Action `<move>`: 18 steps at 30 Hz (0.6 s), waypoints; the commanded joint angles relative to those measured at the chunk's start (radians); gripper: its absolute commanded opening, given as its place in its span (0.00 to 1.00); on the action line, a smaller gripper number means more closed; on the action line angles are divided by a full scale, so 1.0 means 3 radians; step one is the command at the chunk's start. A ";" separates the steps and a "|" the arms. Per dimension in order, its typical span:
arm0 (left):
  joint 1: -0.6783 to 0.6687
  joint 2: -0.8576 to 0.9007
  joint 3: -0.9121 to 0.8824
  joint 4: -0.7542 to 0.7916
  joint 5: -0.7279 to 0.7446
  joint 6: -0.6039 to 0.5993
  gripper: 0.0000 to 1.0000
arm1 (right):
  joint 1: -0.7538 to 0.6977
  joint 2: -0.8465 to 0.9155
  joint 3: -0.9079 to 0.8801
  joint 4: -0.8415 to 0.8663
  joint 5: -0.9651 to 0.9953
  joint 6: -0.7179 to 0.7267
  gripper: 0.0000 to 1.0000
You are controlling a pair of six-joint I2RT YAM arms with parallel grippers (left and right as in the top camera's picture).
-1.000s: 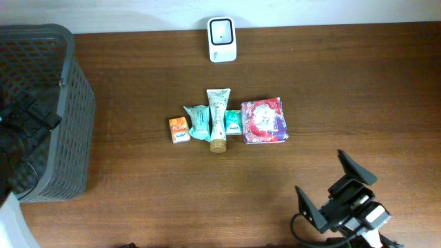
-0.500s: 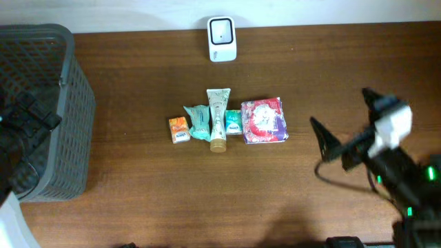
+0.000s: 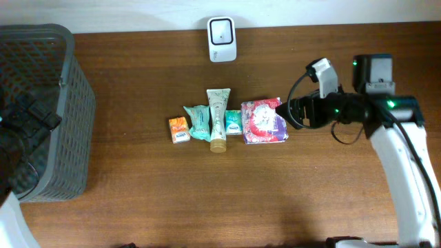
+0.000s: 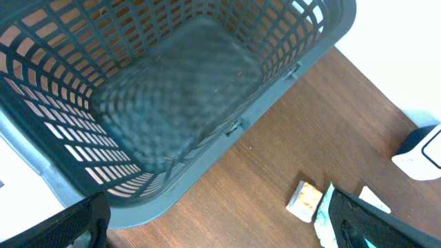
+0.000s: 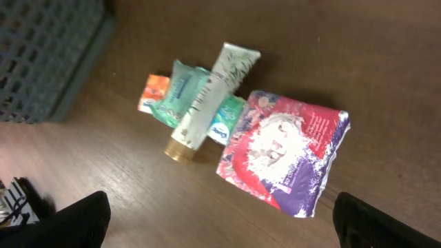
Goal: Scan the item barcode
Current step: 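Reach the right gripper to the purple-white tissue pack and grasp it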
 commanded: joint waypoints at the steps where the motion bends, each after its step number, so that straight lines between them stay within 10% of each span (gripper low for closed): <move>1: 0.0018 -0.0001 -0.0001 -0.0003 -0.0011 -0.0029 0.99 | 0.0014 0.0390 0.0052 0.0039 0.0120 0.0024 0.99; 10: 0.0018 -0.0001 -0.0001 -0.0003 -0.0011 -0.0031 0.99 | 0.0014 0.1555 0.0052 0.0263 0.0197 0.0024 0.99; 12: 0.0018 -0.0001 -0.0001 -0.0003 -0.0013 -0.0029 0.99 | 0.0011 0.1670 0.0052 0.0277 0.0223 0.0024 0.72; 18: 0.0018 -0.0001 -0.0001 -0.0003 -0.0011 -0.0029 0.99 | 0.0013 0.1920 0.0017 0.0376 0.0272 0.0039 0.77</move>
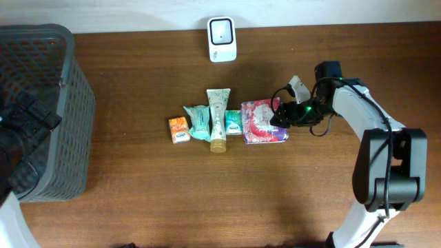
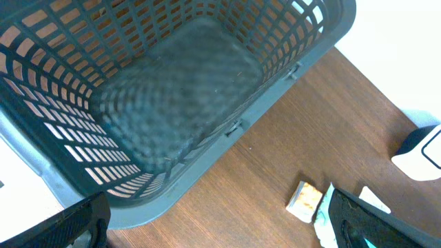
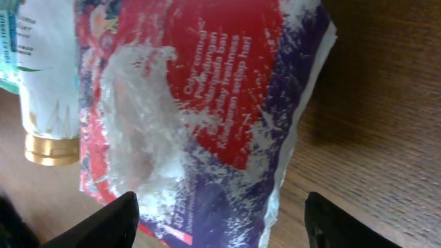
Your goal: Scan the item barcode
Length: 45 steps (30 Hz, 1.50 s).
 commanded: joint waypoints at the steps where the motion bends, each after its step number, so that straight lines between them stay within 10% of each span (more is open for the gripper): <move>1: 0.0018 -0.0001 -0.0001 -0.0001 -0.0011 -0.0028 0.99 | 0.0015 0.0202 0.0001 0.0047 -0.0037 0.0000 0.76; 7: 0.0018 -0.0001 -0.0001 -0.0001 -0.0011 -0.0028 0.99 | 0.0041 0.0346 0.0014 -0.0093 -0.0252 0.0023 0.04; 13: 0.0018 -0.0001 -0.0001 -0.0001 -0.0011 -0.0028 0.99 | 0.0037 0.0256 0.0587 -0.0763 0.0017 0.0182 0.04; 20: 0.0018 -0.0001 -0.0001 -0.0001 -0.0011 -0.0028 0.99 | 0.0379 0.0048 0.1297 -0.1690 0.3366 0.1742 0.04; 26: 0.0018 -0.0001 -0.0001 -0.0001 -0.0011 -0.0028 0.99 | 0.0730 0.0052 0.0792 -0.1203 0.3778 0.1972 0.04; 36: 0.0018 -0.0001 -0.0001 -0.0001 -0.0011 -0.0028 0.99 | 0.1601 0.0053 0.0905 -0.0772 0.2641 0.1972 0.99; 45: 0.0018 -0.0001 -0.0001 -0.0001 -0.0011 -0.0028 0.99 | 0.1170 0.0053 0.1445 -0.1231 0.2742 0.1783 0.99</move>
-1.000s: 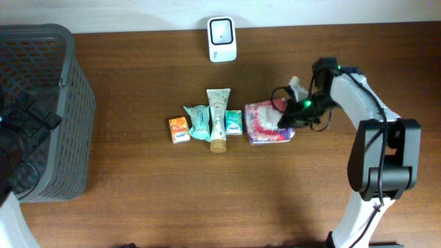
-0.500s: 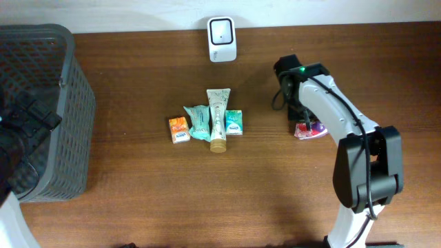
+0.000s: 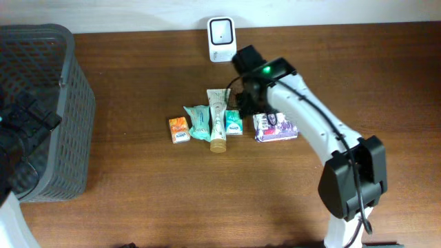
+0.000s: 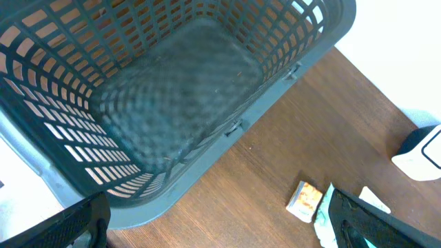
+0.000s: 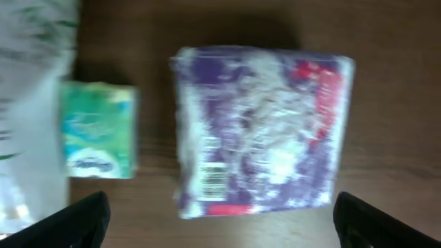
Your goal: Scan the item barcode
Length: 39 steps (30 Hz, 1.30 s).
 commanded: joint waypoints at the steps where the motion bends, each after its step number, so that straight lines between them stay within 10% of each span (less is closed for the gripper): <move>1: 0.0018 -0.0001 -0.0001 -0.0001 -0.0011 -0.0029 0.99 | -0.0487 -0.0032 0.0067 -0.0062 -0.0102 -0.0161 0.99; 9: 0.0018 -0.0001 -0.0001 -0.0001 -0.0011 -0.0029 0.99 | -0.1928 0.0053 -0.0076 -0.0015 -0.2385 -0.1765 0.99; 21: 0.0018 -0.0001 -0.0001 -0.0001 -0.0011 -0.0029 0.99 | -0.2082 0.0093 -0.1406 0.1408 -0.3204 -0.1595 0.87; 27: 0.0018 -0.0001 -0.0001 -0.0001 -0.0011 -0.0029 0.99 | -0.1882 0.0094 -0.1914 0.2055 -0.3291 -0.1382 0.62; 30: 0.0018 -0.0001 -0.0001 -0.0001 -0.0011 -0.0029 0.99 | -0.1701 0.0090 -0.1887 0.2059 -0.3391 -0.1241 0.04; 39: 0.0018 -0.0001 -0.0001 -0.0001 -0.0011 -0.0029 0.99 | -0.1640 -0.0629 -0.1141 0.2088 -0.4370 -0.1144 0.04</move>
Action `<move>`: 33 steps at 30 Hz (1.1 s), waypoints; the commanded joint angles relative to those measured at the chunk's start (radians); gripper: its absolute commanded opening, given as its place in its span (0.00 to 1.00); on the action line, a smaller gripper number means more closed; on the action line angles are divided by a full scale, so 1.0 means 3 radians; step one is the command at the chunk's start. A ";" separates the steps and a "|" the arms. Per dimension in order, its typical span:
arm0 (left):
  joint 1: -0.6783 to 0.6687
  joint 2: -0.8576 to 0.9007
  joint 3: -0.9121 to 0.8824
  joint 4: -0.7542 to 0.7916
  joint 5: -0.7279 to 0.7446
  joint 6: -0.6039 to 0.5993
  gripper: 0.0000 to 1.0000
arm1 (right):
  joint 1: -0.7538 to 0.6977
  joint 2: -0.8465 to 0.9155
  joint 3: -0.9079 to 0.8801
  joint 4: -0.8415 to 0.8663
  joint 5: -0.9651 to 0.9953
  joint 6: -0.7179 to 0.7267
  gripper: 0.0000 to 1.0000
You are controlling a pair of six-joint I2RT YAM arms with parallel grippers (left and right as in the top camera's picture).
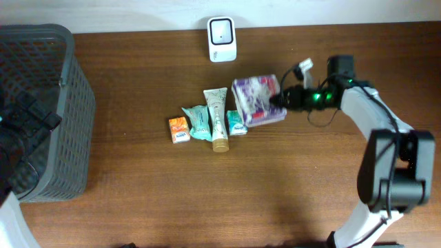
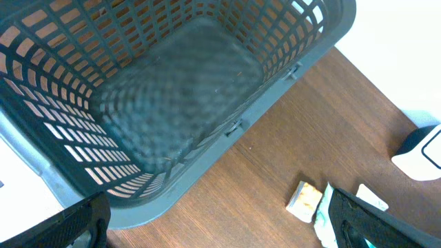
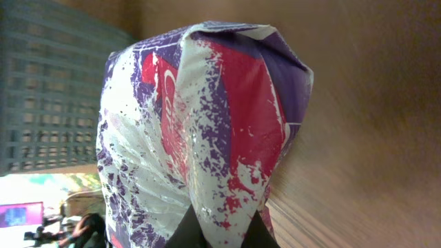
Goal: Scan the item barcode
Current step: 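Carry the tissue pack to the scanner with the right gripper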
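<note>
A purple, red and white plastic packet (image 1: 256, 100) is pinched by its right edge in my right gripper (image 1: 281, 99), which is shut on it. In the right wrist view the packet (image 3: 207, 117) stands on edge, filling the frame, with the gripper (image 3: 220, 233) on its lower fold. The white scanner (image 1: 222, 39) stands at the table's back edge, above and left of the packet. My left gripper (image 2: 220, 227) hangs open by the grey basket (image 2: 172, 89) and holds nothing. No barcode shows in these views.
An orange packet (image 1: 178, 129), a teal sachet (image 1: 198, 122), a white tube with a gold cap (image 1: 217, 118) and a small teal box (image 1: 236, 122) lie in a row left of the held packet. The basket (image 1: 41, 103) fills the left end of the table.
The packet lay flat, purple side up, right of the small teal box under the open right gripper. Now the gripper is shut on its right edge and holds it further back, nearer the scanner.
The right gripper stood open to the right of the packet, which lay red face up. Then it was close at the packet's right edge. Later the packet lay turned over, purple side and barcode up. Now it is gripped and tilted. The left arm stayed by the basket.
</note>
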 commanded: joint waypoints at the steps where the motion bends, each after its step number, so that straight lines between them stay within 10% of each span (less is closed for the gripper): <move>1: 0.0018 -0.0001 -0.0001 -0.0003 -0.0013 -0.0028 0.99 | 0.0064 -0.0565 0.0292 0.0065 -0.0042 0.0022 0.04; 18: 0.0018 -0.0001 -0.0001 -0.0003 -0.0014 -0.0028 0.99 | 0.0498 -0.1469 0.0292 0.0468 0.1408 0.1472 0.04; 33: 0.0018 -0.0001 -0.0001 -0.0003 -0.0013 -0.0028 0.99 | 0.0579 -0.1469 0.0290 0.0430 0.1457 0.1478 0.04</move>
